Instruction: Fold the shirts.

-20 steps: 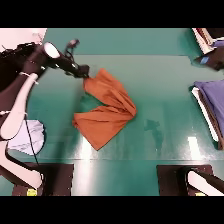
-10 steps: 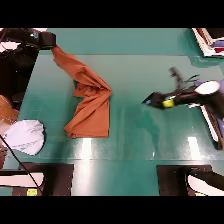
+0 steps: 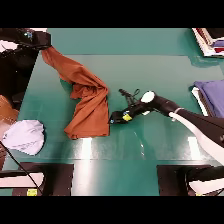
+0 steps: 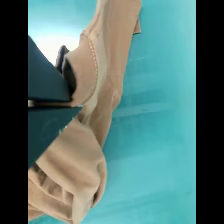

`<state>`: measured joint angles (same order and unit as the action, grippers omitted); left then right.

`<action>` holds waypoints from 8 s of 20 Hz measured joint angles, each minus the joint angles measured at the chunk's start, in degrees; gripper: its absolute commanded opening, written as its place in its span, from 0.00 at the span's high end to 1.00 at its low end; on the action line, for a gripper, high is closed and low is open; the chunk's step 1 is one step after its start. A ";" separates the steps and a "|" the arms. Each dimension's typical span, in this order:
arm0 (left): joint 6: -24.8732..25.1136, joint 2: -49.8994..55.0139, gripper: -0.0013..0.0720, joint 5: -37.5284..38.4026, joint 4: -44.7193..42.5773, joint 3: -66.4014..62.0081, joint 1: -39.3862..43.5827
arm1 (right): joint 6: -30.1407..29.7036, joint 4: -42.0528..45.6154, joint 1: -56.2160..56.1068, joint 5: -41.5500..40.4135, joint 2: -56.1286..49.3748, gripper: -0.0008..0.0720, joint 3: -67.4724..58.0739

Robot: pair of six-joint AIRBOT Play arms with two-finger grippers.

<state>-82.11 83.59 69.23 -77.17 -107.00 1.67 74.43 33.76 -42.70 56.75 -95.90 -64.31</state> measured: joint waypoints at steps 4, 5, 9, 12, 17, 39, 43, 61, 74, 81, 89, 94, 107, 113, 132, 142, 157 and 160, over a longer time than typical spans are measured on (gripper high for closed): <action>-0.02 -0.09 0.95 0.79 -0.09 0.00 -0.02 | 0.48 0.96 -2.75 0.15 -4.63 0.97 -5.75; -0.02 -0.26 0.95 1.03 -0.13 -0.02 0.00 | 0.55 1.40 -2.86 0.13 -5.09 0.97 -6.97; -0.13 -4.63 0.95 -0.37 -2.40 -0.09 0.00 | 4.61 10.80 1.09 0.72 -2.32 0.97 -11.91; -0.28 -11.45 0.95 -2.62 -4.31 -0.13 -0.02 | 7.58 22.69 8.37 4.63 4.17 0.97 -17.31; -0.28 -24.20 0.95 -4.24 -5.07 -0.13 0.00 | 9.20 32.15 22.18 8.96 17.29 0.97 -28.28; 2.49 -34.67 0.95 2.03 14.86 11.78 -0.02 | 10.40 35.21 45.62 28.46 35.04 0.97 -38.56; 2.86 -24.13 0.95 -3.98 13.79 25.20 0.00 | 12.07 35.21 44.70 28.68 24.52 0.97 -29.42; 1.62 -11.61 0.32 -5.01 10.58 41.27 -8.15 | 7.48 34.77 41.09 10.32 15.06 0.33 -14.38; 1.36 -13.81 0.57 -21.03 19.76 65.70 -2.29 | 6.47 30.45 45.38 14.05 33.77 0.32 3.37; 1.16 -13.11 0.95 -24.24 22.73 62.16 -0.59 | 6.49 30.80 59.17 20.87 37.64 0.32 12.52; 1.14 -13.09 0.95 -23.89 23.45 59.04 -0.44 | 6.54 26.64 71.06 15.23 39.91 0.39 33.29; 1.14 -13.09 0.95 -23.93 23.52 58.84 -0.44 | 6.56 21.88 67.91 9.68 36.52 0.39 35.95; 1.16 -21.07 0.95 -20.92 20.02 55.98 -0.39 | 6.38 23.34 55.21 2.25 33.18 0.97 23.54; -0.11 -35.91 0.95 -13.62 14.75 34.40 -0.35 | 5.29 23.28 55.04 2.23 47.15 0.97 -0.87; -2.03 -30.51 0.95 -1.53 13.14 -2.67 -0.35 | 8.37 40.04 53.70 26.67 38.58 0.97 -46.38; -1.62 -1.70 0.95 -1.11 14.88 16.55 -0.39 | 8.66 39.95 47.28 23.69 12.09 0.97 -31.98; -0.13 10.54 0.95 -2.54 12.90 18.18 -0.96 | 8.46 40.02 46.64 21.49 -1.25 0.97 -32.70; -0.55 10.62 0.32 -1.60 12.85 23.67 -0.61 | 8.44 39.98 46.64 18.34 2.40 0.42 -24.09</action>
<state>-82.65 94.21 67.64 -64.31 -83.33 1.06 82.87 73.73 3.95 75.09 -93.49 -88.40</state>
